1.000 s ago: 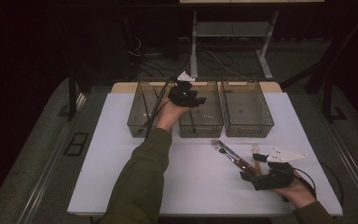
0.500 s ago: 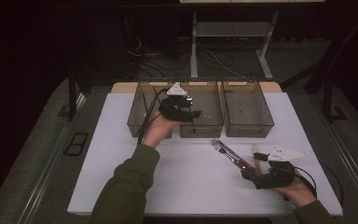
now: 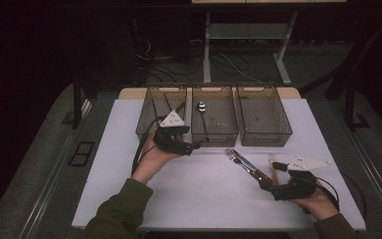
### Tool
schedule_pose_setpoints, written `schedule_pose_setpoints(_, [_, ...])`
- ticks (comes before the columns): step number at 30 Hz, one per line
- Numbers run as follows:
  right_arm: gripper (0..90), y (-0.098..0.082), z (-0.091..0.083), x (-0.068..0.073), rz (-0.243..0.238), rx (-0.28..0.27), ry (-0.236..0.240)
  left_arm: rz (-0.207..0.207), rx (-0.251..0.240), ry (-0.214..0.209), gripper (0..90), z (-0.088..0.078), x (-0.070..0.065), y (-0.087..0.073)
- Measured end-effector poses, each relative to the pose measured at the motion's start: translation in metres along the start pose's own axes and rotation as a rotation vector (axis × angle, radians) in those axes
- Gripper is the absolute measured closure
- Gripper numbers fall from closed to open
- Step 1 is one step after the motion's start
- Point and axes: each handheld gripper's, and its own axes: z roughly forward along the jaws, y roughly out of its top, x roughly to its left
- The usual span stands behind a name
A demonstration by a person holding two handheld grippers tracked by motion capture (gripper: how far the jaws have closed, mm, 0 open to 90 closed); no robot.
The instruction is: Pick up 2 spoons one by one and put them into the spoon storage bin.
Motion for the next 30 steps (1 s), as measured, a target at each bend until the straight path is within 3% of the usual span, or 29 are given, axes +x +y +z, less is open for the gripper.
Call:
schedule_pose_setpoints(5, [12.1, 0.004, -0.002, -0.005, 0.009, 0.010, -0.011, -0.010, -0.009, 0.010, 22.3, -0.014, -0.008, -0.021])
schedule_pose_setpoints(9, [12.1, 0.008, -0.005, -0.008, 0.015, 0.024, -0.051, -0.020, 0.000, 0.021, 19.4, -0.023, -0.010, -0.038])
schedule_pose_setpoints(17, [14.4, 0.014, -0.001, -0.017, 0.033, 0.093, -0.098, -0.025, 0.006, 0.025, 14.0, -0.038, -0.018, -0.065])
schedule_pose_setpoints(20, [15.0, 0.017, 0.001, -0.025, 0.063, 0.121, -0.120, -0.029, 0.015, 0.023, 13.1, -0.041, -0.021, -0.074])
schedule_pose_setpoints(23, [20.5, 0.019, 0.004, -0.035, 0.103, 0.143, -0.145, -0.033, 0.030, 0.024, 11.4, -0.043, -0.025, -0.083])
schedule_pose_setpoints(30, [31.9, 0.018, 0.011, -0.044, 0.144, 0.212, -0.175, -0.018, 0.062, 0.022, 1.6, -0.040, -0.031, -0.096])
